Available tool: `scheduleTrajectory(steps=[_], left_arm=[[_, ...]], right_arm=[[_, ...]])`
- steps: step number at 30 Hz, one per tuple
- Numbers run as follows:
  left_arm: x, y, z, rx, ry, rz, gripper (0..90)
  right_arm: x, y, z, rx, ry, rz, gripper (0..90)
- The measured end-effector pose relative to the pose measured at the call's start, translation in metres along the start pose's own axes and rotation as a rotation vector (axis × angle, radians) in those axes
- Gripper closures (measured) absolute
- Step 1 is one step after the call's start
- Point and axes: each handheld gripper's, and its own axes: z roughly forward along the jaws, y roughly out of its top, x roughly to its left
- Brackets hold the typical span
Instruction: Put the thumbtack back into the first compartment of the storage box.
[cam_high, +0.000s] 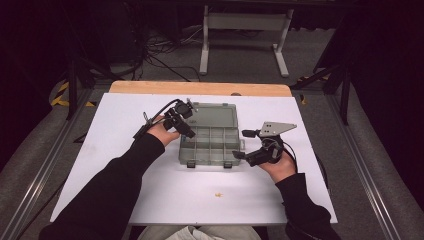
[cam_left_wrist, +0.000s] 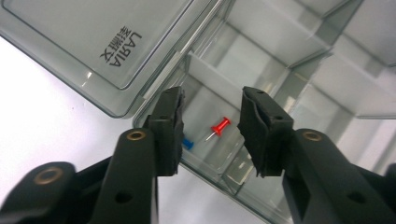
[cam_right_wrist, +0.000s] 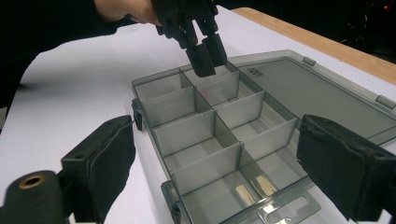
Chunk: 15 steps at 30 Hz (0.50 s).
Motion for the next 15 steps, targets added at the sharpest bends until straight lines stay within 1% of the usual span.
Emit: scheduleTrajectory(steps=[1,2,6,7,8,9,12,13,14,15], left_arm=[[-0.001,0.0,-0.001,-0.005,-0.002,-0.001,55.7],[-0.002,0.0,-0.004,-0.02,-0.01,-0.001,52.8],[-0.005,0.0,-0.011,-0.064,-0.033,-0.004,37.9],[-0.007,0.0,-0.013,-0.072,-0.024,-0.003,30.6],[-0.01,0.0,-0.016,-0.076,-0.009,-0.001,21.2],[-0.012,0.0,-0.018,-0.087,-0.021,0.008,16.1],[-0.018,0.0,-0.022,-0.101,-0.03,0.014,12.5],[-0.021,0.0,-0.025,-0.106,-0.042,0.023,11.6],[-0.021,0.0,-0.025,-0.106,-0.042,0.023,9.6],[-0.024,0.0,-0.026,-0.111,-0.045,0.027,9.6]], right_arm=[[0.0,0.0,0.0,0.0,0.0,0.0,11.9],[0.0,0.0,0.0,0.0,-0.001,0.0,11.6],[0.0,0.0,0.0,0.0,-0.001,-0.003,11.5],[0.0,0.0,0.0,-0.001,-0.001,-0.002,11.5],[0.0,0.0,0.0,-0.002,-0.002,-0.002,11.5],[0.0,0.0,0.0,-0.003,-0.002,-0.002,11.5],[0.0,0.001,-0.001,-0.004,-0.002,-0.002,11.5],[0.0,0.001,-0.001,-0.004,-0.002,-0.002,11.4],[0.0,0.001,-0.001,-0.005,-0.002,-0.001,11.5],[0.0,0.001,-0.001,-0.005,-0.002,-0.001,11.5]])
